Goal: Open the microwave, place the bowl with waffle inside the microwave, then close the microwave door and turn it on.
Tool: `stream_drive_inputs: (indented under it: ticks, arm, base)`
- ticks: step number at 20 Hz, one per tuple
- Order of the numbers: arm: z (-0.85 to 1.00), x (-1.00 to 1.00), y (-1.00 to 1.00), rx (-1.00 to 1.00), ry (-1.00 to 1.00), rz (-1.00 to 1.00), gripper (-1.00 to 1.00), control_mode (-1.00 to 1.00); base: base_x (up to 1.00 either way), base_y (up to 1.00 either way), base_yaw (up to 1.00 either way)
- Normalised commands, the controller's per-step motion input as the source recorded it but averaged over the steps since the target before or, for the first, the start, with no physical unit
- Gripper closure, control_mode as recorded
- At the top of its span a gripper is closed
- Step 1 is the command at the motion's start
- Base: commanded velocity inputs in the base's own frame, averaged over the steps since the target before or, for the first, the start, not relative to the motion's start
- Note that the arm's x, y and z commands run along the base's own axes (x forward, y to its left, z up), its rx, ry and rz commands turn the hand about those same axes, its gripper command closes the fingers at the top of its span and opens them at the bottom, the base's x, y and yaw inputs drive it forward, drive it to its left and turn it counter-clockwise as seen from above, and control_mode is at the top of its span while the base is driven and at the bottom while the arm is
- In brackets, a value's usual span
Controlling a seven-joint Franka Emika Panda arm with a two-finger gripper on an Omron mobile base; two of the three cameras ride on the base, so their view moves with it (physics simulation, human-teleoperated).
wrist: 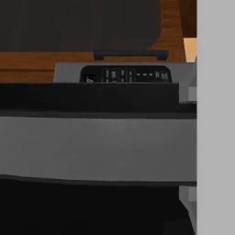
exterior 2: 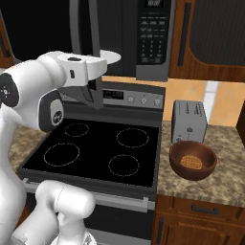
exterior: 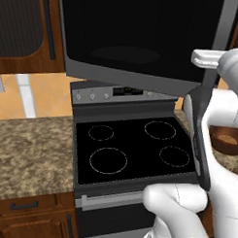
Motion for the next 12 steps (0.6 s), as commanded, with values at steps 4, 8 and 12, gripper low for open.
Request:
stream_drive_inputs:
  ticks: [4,8,12]
  arm:
    - [-0.01,-0.71,0.11,0.00,0.03,0.00,1.00,-1.00]
    - [-0.04,-0.60,0.11,0.00,0.01,0.00,1.00,-1.00]
    - [0.00,-0.49,0.09,0.00,0.01,0.00,1.00,-1.00]
  base:
    - [0.00,0.00,0.00]
    - [0.00,0.00,0.00]
    - [0.00,0.00,0.00]
